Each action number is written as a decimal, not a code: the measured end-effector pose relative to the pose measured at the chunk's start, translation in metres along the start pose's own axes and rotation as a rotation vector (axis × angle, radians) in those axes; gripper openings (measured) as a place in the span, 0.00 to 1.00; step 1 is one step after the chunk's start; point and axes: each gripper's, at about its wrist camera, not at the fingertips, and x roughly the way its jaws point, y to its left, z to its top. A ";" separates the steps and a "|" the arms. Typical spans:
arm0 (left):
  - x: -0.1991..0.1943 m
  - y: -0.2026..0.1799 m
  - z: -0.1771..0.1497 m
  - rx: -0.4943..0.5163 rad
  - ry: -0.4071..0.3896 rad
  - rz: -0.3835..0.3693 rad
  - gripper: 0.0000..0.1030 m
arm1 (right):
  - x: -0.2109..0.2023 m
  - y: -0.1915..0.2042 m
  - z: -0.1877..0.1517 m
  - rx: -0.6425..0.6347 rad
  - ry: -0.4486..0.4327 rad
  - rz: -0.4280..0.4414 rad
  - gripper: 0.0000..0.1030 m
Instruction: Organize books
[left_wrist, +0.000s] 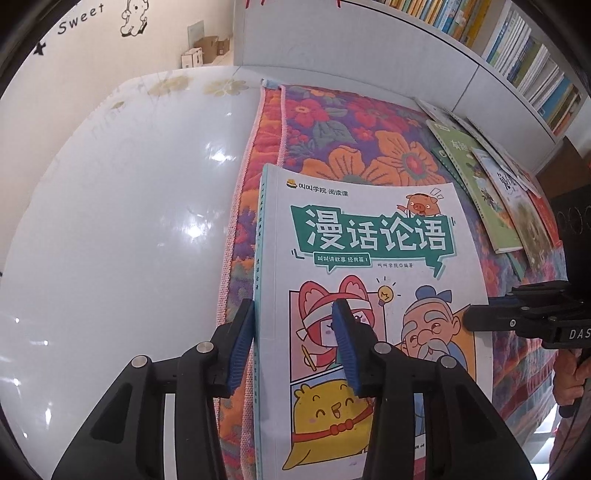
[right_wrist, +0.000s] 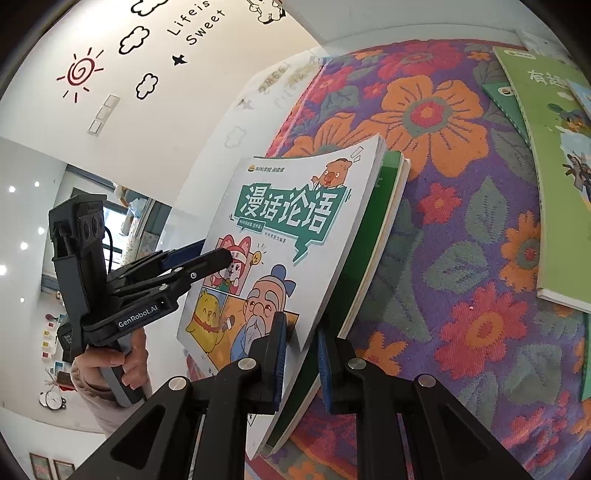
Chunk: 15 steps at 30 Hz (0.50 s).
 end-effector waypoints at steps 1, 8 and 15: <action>0.000 -0.001 -0.001 0.002 -0.004 0.004 0.39 | 0.000 -0.001 0.000 0.005 -0.001 0.003 0.15; -0.003 -0.008 -0.002 0.015 -0.017 0.058 0.40 | 0.001 -0.004 0.000 0.034 -0.001 0.025 0.16; -0.013 -0.008 -0.004 -0.001 -0.033 0.102 0.40 | -0.002 0.001 -0.001 0.024 0.006 -0.028 0.16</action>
